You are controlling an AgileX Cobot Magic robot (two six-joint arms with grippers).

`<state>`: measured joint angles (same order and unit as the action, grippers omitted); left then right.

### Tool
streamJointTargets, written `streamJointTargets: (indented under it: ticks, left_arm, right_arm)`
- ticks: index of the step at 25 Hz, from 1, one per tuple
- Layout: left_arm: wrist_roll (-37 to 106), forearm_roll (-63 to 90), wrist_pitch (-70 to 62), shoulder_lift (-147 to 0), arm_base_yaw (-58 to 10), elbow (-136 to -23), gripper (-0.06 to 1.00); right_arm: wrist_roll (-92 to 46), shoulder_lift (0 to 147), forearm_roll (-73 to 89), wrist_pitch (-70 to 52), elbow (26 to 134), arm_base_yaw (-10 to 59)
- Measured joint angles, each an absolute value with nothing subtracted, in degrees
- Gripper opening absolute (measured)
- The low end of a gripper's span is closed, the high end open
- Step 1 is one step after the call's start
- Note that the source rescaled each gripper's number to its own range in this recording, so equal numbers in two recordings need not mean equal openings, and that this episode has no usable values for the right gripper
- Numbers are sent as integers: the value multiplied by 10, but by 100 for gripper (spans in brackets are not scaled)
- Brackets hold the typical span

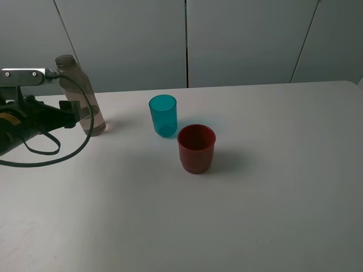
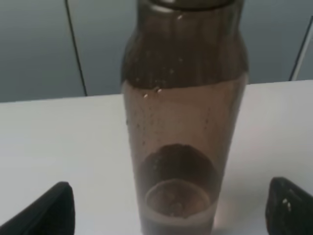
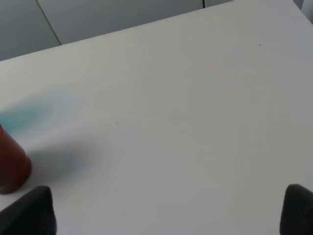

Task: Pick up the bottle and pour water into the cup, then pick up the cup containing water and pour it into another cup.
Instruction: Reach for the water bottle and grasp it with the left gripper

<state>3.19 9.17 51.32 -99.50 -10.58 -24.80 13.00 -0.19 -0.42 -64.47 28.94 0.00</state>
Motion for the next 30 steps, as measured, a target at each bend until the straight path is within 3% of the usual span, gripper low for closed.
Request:
streamJointTargets:
  ticks: [8,30]
  left_arm:
    - [33,96,673,-1111,-108,-249,100]
    - [33,73,694,-1236,-108,-418,100]
  right_arm:
    - [130,-2,-4,-645,289,0]
    - [130,-2,-4,-645,289,0]
